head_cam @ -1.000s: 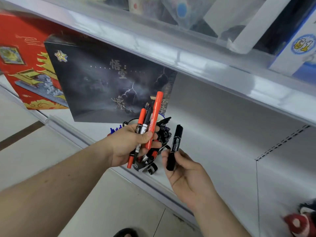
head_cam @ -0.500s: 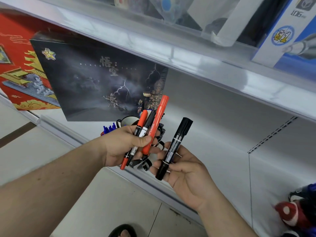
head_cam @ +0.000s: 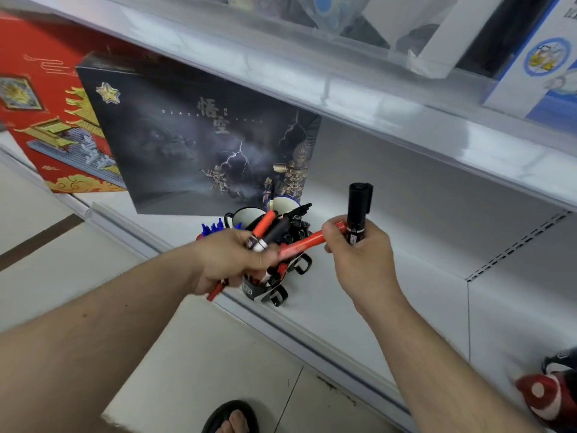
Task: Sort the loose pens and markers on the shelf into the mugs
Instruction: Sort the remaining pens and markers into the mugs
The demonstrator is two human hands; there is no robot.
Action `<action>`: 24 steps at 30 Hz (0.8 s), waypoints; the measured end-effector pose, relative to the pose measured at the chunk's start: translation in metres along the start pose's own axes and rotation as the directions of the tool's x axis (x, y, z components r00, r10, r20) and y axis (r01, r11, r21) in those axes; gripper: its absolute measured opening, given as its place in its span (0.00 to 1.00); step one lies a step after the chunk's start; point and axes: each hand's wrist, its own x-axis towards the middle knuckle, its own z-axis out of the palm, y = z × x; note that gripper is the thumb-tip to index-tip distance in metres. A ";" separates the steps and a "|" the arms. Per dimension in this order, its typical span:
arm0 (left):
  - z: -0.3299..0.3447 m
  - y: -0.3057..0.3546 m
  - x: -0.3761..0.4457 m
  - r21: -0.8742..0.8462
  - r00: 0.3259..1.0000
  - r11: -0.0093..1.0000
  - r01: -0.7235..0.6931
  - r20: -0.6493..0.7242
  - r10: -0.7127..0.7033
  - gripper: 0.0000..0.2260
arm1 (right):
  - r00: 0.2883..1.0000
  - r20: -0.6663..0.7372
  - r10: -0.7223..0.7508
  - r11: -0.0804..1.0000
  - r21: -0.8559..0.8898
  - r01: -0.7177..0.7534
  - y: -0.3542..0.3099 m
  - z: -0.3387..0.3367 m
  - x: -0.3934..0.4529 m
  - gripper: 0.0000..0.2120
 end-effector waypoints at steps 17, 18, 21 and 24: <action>-0.046 0.005 0.001 -0.226 0.940 0.969 -0.101 -0.342 0.018 0.14 | 0.888 0.459 0.005 0.479 -0.781 0.401 0.084 0.100 0.028 0.17; -0.045 0.004 0.001 -0.215 0.941 0.972 -0.092 -0.337 0.015 0.14 | 0.885 0.466 0.024 0.437 -0.801 0.410 0.086 0.101 0.030 0.17; -0.042 0.000 0.002 -0.165 0.943 0.984 -0.071 -0.332 0.013 0.13 | 0.894 0.446 0.051 0.448 -0.810 0.379 0.077 0.098 0.036 0.17; -0.037 0.000 0.005 -0.108 0.938 0.992 -0.065 -0.345 0.024 0.11 | 0.958 0.283 0.044 0.751 -0.641 0.155 0.064 0.079 0.041 0.08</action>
